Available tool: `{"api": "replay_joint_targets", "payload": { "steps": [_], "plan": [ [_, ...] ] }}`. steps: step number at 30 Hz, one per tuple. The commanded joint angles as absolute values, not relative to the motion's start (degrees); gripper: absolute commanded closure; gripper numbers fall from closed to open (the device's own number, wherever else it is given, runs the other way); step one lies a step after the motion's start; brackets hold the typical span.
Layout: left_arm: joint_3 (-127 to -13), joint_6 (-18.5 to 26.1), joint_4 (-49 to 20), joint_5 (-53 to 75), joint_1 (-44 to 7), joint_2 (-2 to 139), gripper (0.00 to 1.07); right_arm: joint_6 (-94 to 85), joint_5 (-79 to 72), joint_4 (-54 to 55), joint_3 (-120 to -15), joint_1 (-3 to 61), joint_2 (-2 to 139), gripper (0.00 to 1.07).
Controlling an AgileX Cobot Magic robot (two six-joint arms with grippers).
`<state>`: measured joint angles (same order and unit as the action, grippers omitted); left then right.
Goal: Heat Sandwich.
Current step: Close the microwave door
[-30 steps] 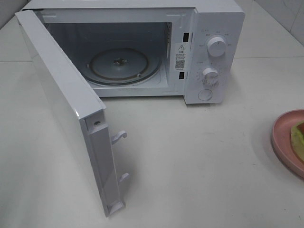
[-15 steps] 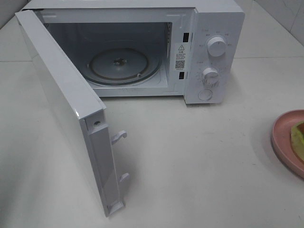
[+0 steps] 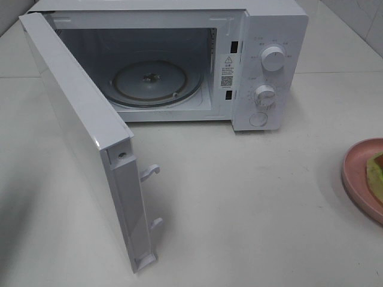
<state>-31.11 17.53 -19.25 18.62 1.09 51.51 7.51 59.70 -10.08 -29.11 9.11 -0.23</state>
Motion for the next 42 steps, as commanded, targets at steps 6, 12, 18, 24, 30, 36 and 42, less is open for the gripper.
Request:
{"api": "replay_joint_targets", "payload": {
  "steps": [6,12,18,24,30,36,42],
  "plan": [
    [-31.5,18.0,-20.8,8.4,0.8,61.0,1.06,7.2,59.5,-10.1,-29.0,8.7,-1.7,0.31],
    [-31.5,22.3,-19.6,-5.0,-5.8,66.9,1.06,7.2,59.5,-10.1,-29.0,8.7,-1.7,0.31],
    [-31.5,22.4,-19.5,-14.2,-10.9,70.9,1.06,7.2,59.5,-10.1,-29.0,8.7,-1.7,0.31],
    [-31.5,19.3,-19.5,-18.3,-13.6,74.0,1.06,7.2,59.5,-10.1,-29.0,8.7,-1.7,0.31],
    [-24.1,15.9,-18.5,-30.3,-14.2,74.1,1.06,7.2,59.5,-10.1,-29.0,8.7,-1.7,0.31],
    [-18.9,8.7,-11.3,-39.0,-14.2,74.2,1.06,7.2,59.5,-10.1,-29.0,8.7,-1.7,0.31],
    [-16.8,4.0,-2.2,-46.9,-14.2,79.6,1.06,7.2,59.5,-10.1,-29.0,8.7,-1.7,0.31]
  ]
}}
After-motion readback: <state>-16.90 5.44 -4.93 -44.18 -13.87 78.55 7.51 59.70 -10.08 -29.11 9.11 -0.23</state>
